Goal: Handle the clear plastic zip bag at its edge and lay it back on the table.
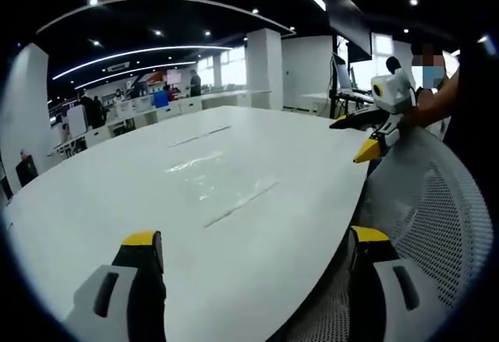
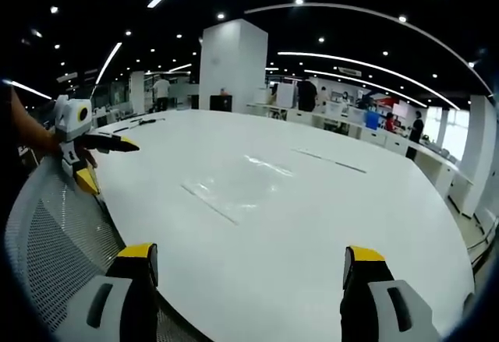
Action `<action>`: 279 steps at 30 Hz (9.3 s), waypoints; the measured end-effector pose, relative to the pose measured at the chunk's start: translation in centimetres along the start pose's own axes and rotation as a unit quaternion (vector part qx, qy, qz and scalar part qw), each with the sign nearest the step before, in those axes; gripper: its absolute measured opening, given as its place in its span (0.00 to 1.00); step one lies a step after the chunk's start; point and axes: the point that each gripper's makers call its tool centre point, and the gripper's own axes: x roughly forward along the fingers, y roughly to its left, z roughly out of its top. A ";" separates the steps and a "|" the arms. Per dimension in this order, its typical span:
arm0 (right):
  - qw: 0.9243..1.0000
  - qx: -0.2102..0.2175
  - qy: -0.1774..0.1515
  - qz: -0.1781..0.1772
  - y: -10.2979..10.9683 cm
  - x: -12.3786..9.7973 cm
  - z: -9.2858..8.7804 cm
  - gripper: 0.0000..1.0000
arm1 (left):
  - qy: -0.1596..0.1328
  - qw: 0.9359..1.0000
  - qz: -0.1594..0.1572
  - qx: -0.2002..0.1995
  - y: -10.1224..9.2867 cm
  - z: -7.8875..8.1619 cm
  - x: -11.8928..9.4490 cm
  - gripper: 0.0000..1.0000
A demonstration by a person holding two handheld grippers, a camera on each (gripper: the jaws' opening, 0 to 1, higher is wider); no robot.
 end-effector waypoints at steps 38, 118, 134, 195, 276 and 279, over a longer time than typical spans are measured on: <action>1.000 -0.010 0.006 0.003 0.1 0.1 -0.2 0.99 | 0.081 0.977 -0.019 0.198 5.3 0.5 2.8 0.90; 0.999 -0.003 0.037 -0.001 -0.3 0.1 -1.4 0.90 | 0.228 0.902 -0.157 0.331 5.8 -2.2 12.0 0.27; 0.999 0.001 0.041 -0.007 -0.4 0.1 -1.4 0.88 | 0.237 0.908 -0.166 0.303 6.1 -3.2 12.9 0.17; 0.998 -0.051 0.037 -0.002 -0.1 0.1 -0.1 0.84 | 0.215 0.925 -0.151 0.275 4.0 -2.4 10.2 0.00; 0.958 -0.229 0.053 0.165 10.9 5.0 4.5 0.24 | 0.253 0.902 -0.180 0.300 -3.3 1.5 4.7 0.00; 0.957 -0.230 0.059 0.167 11.1 5.1 4.2 0.23 | 0.250 0.904 -0.183 0.295 -3.7 1.8 4.6 0.00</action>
